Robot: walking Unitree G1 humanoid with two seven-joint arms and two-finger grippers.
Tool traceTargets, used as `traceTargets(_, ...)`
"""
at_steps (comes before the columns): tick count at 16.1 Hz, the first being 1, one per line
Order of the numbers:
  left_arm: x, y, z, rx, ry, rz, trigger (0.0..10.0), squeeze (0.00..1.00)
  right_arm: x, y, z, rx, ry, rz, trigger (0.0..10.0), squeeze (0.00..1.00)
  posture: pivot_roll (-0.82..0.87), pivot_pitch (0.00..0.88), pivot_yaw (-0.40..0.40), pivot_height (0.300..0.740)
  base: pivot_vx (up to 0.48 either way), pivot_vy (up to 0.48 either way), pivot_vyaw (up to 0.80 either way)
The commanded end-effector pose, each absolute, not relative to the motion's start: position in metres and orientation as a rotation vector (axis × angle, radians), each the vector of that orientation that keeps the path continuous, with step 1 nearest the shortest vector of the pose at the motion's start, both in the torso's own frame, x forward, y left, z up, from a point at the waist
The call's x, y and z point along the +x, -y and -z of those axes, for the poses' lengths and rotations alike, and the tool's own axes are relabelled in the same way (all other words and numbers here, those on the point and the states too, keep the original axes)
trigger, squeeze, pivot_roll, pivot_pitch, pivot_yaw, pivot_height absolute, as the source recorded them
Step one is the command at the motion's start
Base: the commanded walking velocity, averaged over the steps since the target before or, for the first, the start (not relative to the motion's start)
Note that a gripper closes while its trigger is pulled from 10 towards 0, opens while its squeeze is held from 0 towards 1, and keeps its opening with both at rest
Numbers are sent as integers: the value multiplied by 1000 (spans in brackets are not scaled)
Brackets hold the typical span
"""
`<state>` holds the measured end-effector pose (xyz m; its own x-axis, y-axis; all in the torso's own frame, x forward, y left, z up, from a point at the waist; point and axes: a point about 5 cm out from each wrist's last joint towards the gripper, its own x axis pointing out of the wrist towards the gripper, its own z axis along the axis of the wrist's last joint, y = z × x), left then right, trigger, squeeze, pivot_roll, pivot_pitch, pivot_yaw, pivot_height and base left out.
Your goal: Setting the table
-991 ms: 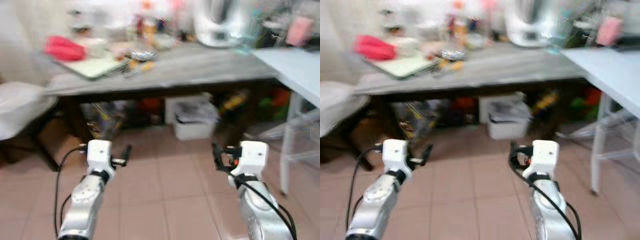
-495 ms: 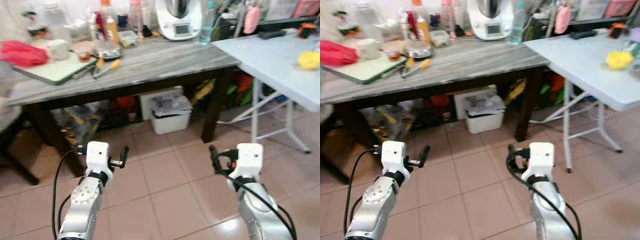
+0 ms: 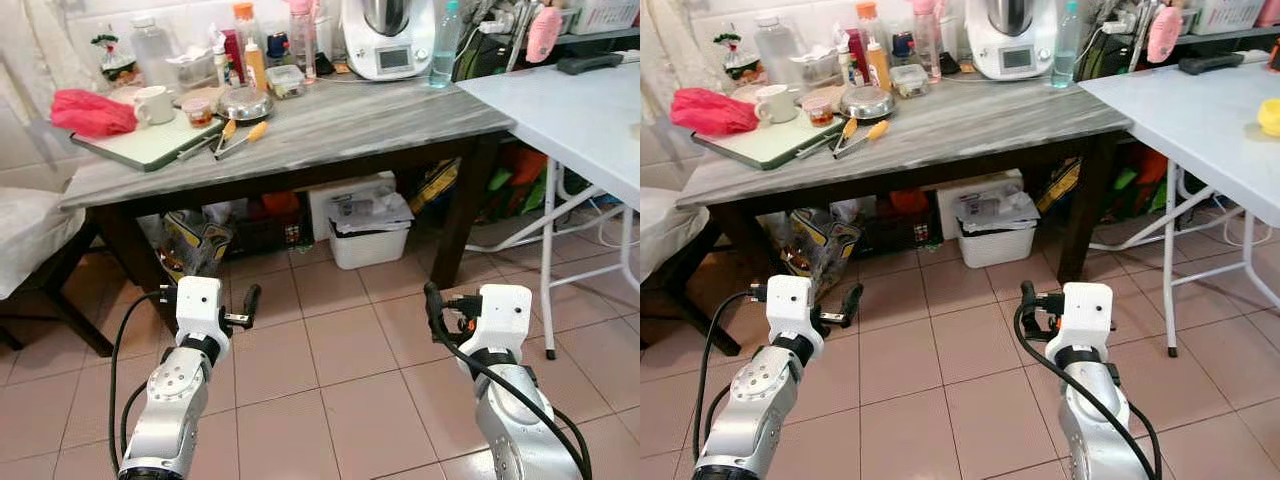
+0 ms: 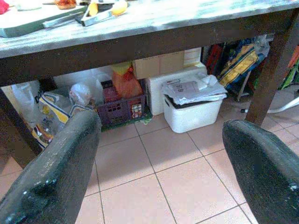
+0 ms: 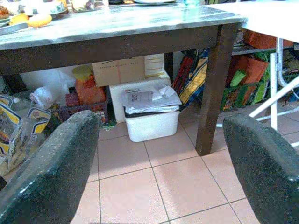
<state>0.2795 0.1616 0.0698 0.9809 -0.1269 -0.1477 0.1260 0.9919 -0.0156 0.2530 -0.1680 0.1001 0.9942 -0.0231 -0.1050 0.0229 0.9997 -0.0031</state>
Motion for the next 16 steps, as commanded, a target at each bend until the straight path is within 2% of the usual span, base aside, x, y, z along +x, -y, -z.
traceTargets(1,280,-166,-70,-1,-151,109,10000,0,255,165,-100,1,-103,14,10000,0,-63,1,88,740,0,0,0)
traceTargets(16,280,-166,-70,-1,-151,109,10000,0,255,165,-100,1,-103,14,10000,0,-63,1,88,740,0,0,0)
